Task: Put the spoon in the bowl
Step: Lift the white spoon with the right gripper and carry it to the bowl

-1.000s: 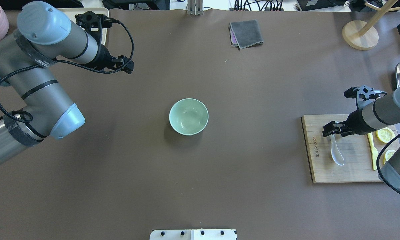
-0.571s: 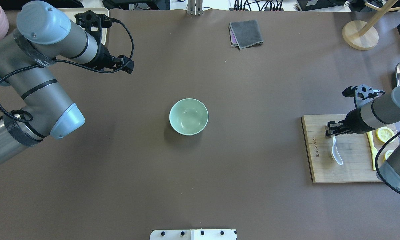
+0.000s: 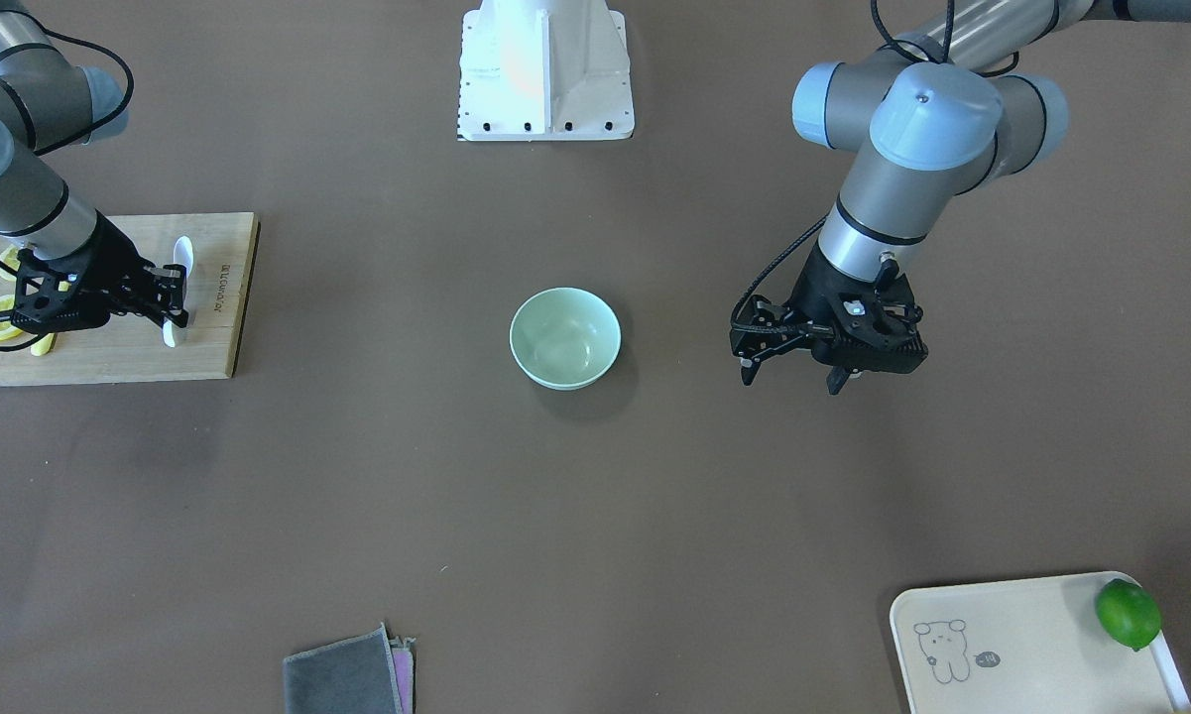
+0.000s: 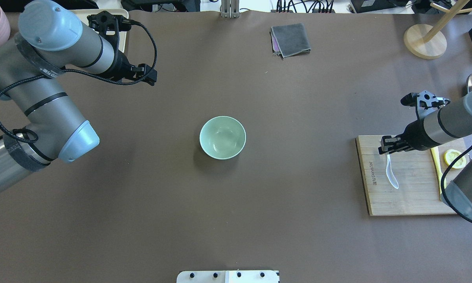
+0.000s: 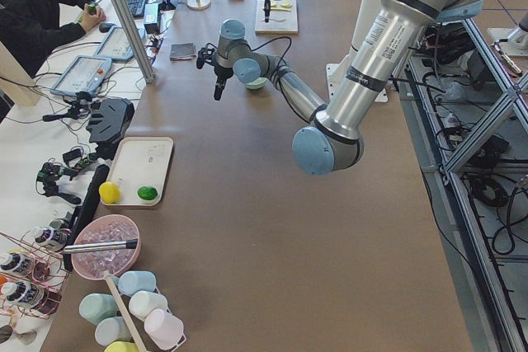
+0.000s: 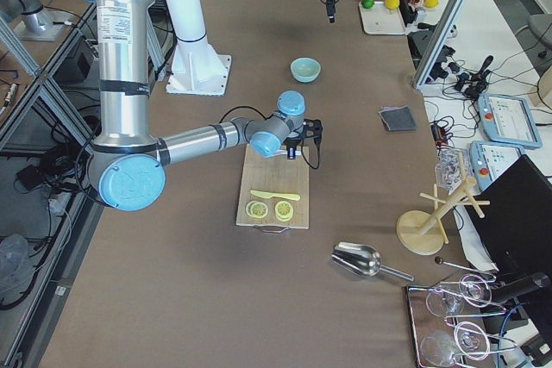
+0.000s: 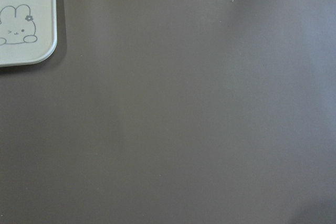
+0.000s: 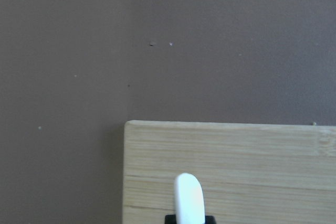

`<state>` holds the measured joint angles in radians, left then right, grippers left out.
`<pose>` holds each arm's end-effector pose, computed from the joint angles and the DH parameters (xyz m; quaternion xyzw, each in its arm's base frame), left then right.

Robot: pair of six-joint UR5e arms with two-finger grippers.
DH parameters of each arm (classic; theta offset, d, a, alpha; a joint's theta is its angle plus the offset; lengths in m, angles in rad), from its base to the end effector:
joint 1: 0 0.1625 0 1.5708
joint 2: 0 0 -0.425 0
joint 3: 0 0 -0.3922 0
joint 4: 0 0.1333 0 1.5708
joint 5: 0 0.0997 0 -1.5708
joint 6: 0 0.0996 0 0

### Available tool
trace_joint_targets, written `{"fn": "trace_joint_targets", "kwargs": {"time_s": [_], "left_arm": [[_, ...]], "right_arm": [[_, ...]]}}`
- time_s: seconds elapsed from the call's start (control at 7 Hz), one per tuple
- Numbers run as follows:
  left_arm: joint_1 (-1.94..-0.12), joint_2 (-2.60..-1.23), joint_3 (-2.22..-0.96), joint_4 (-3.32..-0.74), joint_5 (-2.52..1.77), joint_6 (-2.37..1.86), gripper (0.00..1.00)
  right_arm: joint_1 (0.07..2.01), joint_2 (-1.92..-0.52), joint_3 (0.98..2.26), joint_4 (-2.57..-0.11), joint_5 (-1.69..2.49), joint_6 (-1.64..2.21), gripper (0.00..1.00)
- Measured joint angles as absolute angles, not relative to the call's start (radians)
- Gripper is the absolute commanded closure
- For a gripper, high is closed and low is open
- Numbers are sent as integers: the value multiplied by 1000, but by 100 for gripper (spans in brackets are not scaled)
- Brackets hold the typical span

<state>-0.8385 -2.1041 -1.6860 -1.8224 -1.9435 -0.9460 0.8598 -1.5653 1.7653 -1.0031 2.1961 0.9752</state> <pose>0.3713 -0.5581 0.2711 0.1615 0.4295 -0.0142 0.8884 -0.2790 -0.4388 0.4984 0.0241 -0.4558 0.0020 0.8898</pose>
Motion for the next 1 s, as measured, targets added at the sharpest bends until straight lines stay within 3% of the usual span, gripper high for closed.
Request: {"fn": "trace_joint_targets", "kwargs": {"time_s": [0.57, 1.0], "left_arm": [[-854, -2097, -1679, -1823, -1945, -938, 2], [-882, -2077, -1673, -1824, -1949, -941, 2]], "right_arm": [[934, -1247, 1775, -1376, 2262, 1046, 100], [869, -1070, 1763, -1455, 2143, 1411, 100]]}}
